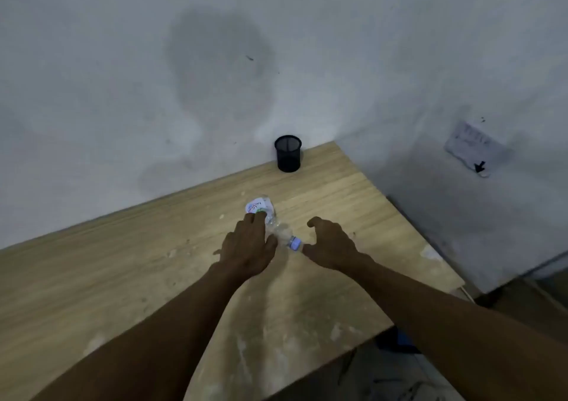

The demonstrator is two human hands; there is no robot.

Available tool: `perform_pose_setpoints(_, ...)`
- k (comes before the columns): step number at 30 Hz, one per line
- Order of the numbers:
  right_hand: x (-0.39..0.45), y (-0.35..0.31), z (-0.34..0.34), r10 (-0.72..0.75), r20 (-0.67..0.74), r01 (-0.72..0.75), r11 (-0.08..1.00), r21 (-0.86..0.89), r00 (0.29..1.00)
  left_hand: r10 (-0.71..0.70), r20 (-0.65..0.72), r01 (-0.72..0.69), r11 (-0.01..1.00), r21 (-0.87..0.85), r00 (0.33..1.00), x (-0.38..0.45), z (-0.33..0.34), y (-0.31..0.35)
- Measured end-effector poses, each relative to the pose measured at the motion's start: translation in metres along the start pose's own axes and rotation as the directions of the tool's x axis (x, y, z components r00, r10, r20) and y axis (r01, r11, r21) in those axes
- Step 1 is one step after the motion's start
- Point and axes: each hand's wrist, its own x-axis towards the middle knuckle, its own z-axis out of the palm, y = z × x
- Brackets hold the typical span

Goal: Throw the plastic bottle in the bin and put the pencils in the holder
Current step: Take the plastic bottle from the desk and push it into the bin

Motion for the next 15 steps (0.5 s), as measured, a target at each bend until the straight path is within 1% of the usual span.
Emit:
perform_pose_setpoints(1, 0.014, 0.004, 0.008, 0.018, 0.024, -0.018, 1.000, 0.003, 1.000, -0.029, 0.014, 0.029, 0.999, -0.030, 0.999, 0.010, 0.007, -0.002)
perform_pose_setpoints(3, 0.037, 0.012, 0.026, 0.054, 0.050, -0.055, 0.998, 0.020, 0.997, -0.059, -0.002, 0.058, 0.991, -0.121, 0.998, 0.026, 0.023, -0.011)
perform_pose_setpoints(6, 0.065, 0.020, 0.057, 0.103, 0.094, -0.109, 0.993, 0.056, 0.990, -0.095, -0.014, 0.091, 0.974, -0.207, 0.995, 0.047, 0.045, -0.023)
perform_pose_setpoints(8, 0.077, 0.023, 0.072, 0.100, 0.088, -0.106, 0.992, 0.068, 0.991, -0.136, -0.068, 0.116, 0.964, -0.240, 0.988, 0.055, 0.054, -0.030)
perform_pose_setpoints(11, 0.089, 0.027, 0.093, 0.119, 0.076, -0.126, 0.988, 0.094, 0.990, -0.198, -0.106, 0.159, 0.941, -0.297, 0.974, 0.060, 0.066, -0.042)
perform_pose_setpoints(15, 0.095, 0.030, 0.107, 0.072, -0.013, -0.072, 0.997, 0.008, 0.997, -0.277, -0.102, 0.231, 0.917, -0.326, 0.955, 0.062, 0.074, -0.052)
